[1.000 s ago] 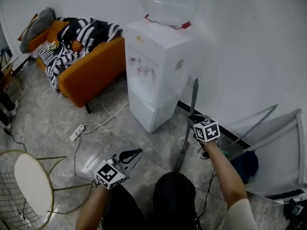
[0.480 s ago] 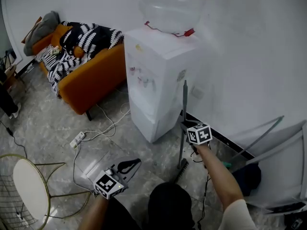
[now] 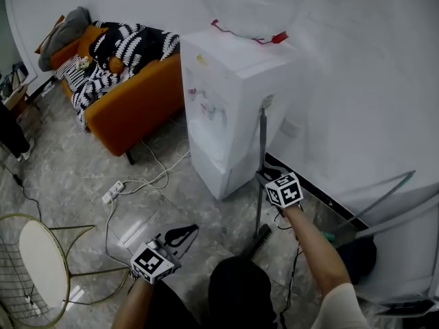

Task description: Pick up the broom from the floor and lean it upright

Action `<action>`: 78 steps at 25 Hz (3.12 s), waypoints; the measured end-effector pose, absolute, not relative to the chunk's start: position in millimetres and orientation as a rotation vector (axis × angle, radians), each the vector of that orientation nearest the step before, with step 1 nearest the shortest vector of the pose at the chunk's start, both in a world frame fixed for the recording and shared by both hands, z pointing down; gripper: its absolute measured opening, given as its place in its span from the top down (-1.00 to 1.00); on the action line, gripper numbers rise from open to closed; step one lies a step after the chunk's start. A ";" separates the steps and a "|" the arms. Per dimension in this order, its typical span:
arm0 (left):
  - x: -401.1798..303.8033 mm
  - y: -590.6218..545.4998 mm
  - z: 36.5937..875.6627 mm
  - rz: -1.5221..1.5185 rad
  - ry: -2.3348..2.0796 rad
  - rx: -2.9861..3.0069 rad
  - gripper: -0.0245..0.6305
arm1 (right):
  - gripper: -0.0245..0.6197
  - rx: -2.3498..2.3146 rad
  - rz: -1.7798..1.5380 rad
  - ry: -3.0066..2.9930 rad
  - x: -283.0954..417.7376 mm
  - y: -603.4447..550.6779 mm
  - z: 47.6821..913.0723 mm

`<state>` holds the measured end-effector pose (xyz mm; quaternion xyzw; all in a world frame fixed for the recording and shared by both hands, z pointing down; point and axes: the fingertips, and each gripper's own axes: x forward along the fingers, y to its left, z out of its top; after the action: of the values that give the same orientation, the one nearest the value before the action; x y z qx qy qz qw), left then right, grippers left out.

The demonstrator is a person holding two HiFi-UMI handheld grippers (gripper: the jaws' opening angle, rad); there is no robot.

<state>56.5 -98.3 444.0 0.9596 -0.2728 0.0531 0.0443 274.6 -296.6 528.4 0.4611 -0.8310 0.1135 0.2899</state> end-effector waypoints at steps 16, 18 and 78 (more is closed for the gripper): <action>48.8 -93.5 444.7 0.156 -0.845 2.918 0.89 | 0.40 1.290 0.244 -2.267 283.4 -291.0 500.9; 47.0 -90.3 442.6 0.148 -0.844 2.919 0.89 | 0.40 1.296 0.225 -2.269 284.0 -285.3 491.1; 92.2 -73.4 -32.4 0.329 -0.824 2.728 0.89 | 0.93 1.287 0.439 -2.422 281.4 -94.9 0.1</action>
<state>92.2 -73.4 -32.4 0.9421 -0.2846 0.1136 0.1358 281.4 -94.9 0.1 0.4558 -0.8576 0.1556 0.1808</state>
